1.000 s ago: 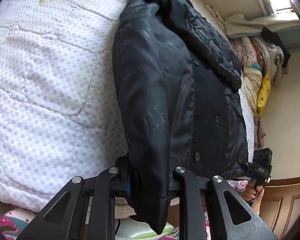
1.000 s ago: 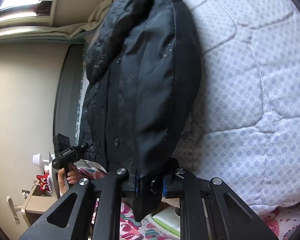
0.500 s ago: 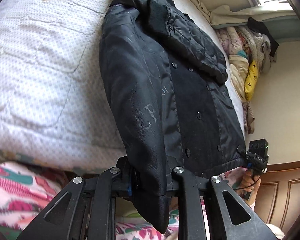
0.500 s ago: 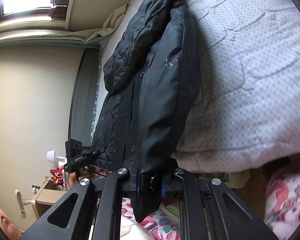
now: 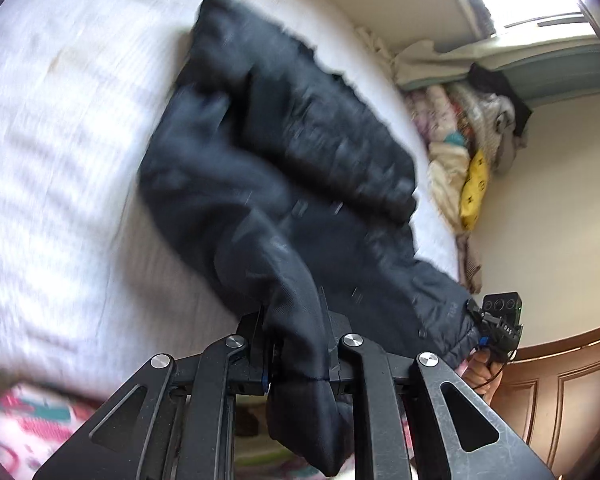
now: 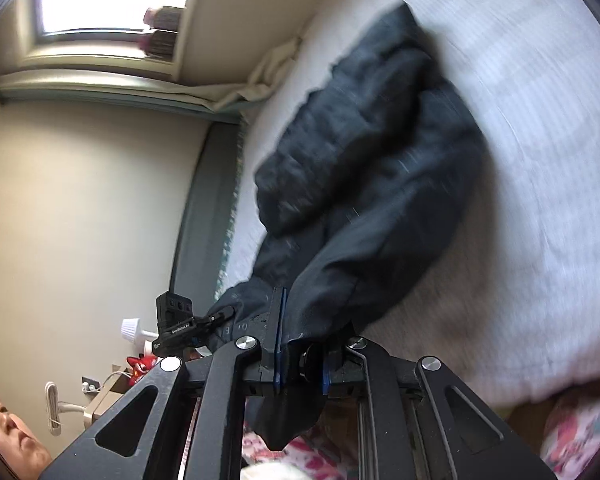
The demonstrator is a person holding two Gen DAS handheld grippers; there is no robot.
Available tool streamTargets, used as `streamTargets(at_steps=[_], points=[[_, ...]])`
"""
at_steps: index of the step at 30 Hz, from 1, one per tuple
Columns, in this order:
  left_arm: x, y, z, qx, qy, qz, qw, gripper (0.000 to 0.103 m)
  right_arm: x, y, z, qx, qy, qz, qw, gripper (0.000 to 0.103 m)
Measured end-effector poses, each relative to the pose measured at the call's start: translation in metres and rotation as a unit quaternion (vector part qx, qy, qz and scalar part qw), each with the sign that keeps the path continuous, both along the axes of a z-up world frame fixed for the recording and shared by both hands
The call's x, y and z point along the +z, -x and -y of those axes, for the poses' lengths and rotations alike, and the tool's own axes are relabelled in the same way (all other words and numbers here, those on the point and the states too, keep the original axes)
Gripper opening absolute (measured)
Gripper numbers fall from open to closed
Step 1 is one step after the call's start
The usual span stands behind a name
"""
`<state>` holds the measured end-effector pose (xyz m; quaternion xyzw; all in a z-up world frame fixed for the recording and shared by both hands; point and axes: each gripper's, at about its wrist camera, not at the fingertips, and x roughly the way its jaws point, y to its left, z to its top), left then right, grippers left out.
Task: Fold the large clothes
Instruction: 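Lift the jacket edge with both tools and fold it over the jacket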
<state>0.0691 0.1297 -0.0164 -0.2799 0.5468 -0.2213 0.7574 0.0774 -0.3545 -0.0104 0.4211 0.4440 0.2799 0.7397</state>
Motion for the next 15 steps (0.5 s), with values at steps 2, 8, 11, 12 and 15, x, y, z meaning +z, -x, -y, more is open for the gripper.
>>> streamTargets(at_steps=[2, 8, 11, 12, 15], points=[[0.014, -0.017, 0.003, 0.002, 0.007, 0.018, 0.9998, 0.018, 0.01, -0.017, 0.0, -0.004, 0.006, 0.013, 1.0, 0.009], [0.049, -0.08, 0.013, 0.025, 0.04, 0.064, 0.9969, 0.018, 0.034, -0.086, 0.003, -0.035, 0.018, 0.038, 0.999, 0.009], [0.053, -0.114, 0.015, 0.046, 0.038, 0.075, 0.9954, 0.018, 0.038, -0.123, 0.003, -0.05, 0.034, 0.038, 0.997, 0.009], [0.052, -0.127, 0.016, 0.055, 0.036, 0.075, 0.995, 0.018, 0.038, -0.133, 0.004, -0.055, 0.04, 0.036, 0.997, 0.009], [0.039, -0.156, 0.016, 0.073, 0.035, 0.064, 0.9946, 0.018, 0.032, -0.164, 0.009, -0.072, 0.045, 0.023, 0.996, 0.009]])
